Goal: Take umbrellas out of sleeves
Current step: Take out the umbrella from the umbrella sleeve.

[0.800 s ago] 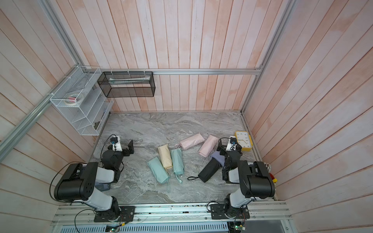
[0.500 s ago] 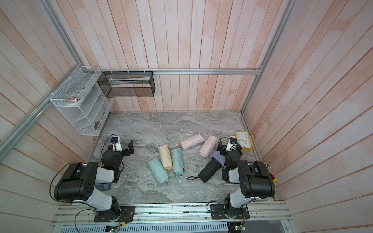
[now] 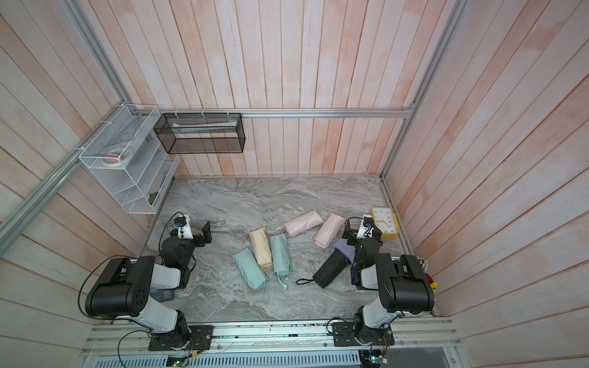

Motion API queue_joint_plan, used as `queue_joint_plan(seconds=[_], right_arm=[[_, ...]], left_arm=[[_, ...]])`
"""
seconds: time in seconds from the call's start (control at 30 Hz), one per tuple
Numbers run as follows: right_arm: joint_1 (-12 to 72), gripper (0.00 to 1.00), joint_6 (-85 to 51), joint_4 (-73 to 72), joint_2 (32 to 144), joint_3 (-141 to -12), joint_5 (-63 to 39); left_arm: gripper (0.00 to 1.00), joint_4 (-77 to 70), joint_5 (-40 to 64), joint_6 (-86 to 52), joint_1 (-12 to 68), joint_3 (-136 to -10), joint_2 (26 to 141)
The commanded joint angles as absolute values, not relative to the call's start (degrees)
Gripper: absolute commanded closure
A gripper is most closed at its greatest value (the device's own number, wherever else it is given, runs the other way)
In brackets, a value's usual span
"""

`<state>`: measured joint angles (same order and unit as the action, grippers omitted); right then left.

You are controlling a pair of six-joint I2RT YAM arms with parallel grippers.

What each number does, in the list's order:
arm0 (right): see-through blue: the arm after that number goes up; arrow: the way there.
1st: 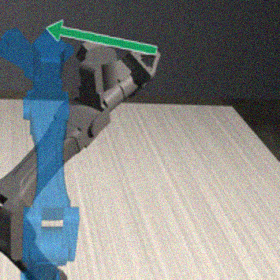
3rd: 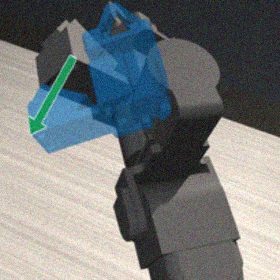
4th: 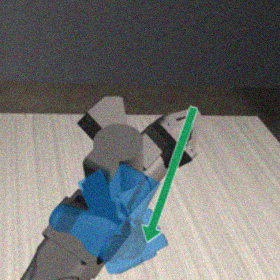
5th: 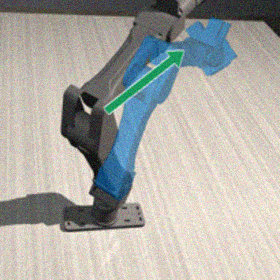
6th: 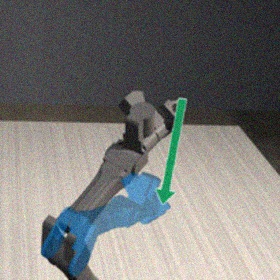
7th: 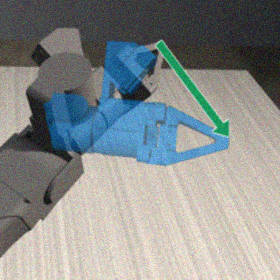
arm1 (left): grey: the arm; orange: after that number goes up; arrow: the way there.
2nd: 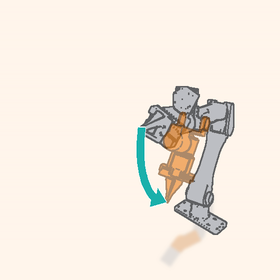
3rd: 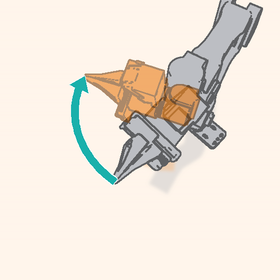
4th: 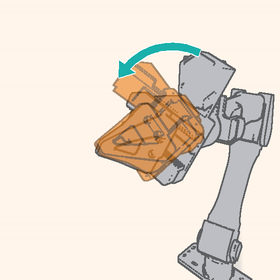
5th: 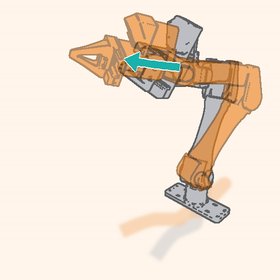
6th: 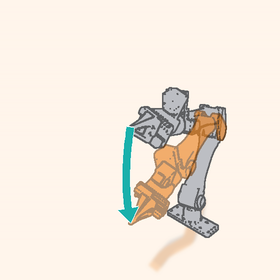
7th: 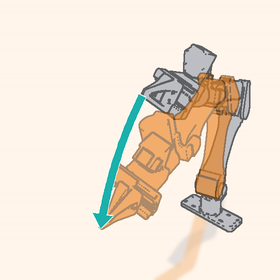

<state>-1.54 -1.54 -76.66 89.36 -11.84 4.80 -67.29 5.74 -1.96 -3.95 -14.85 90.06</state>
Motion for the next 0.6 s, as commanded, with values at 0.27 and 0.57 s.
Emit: queue_joint_plan(seconds=[0.27, 0.57], right_arm=[[-2.9, 0.02, -3.1, -76.6, 89.4, -12.1, 1.7], [4.5, 0.02, -0.9, -48.0, 73.0, -21.6, 10.5]], left_arm=[[0.0, -67.5, 6.1, -1.9, -3.8, -15.5, 89.6], [0.0, -57.4, -12.5, -1.6, 2.0, -15.0, 76.5]])
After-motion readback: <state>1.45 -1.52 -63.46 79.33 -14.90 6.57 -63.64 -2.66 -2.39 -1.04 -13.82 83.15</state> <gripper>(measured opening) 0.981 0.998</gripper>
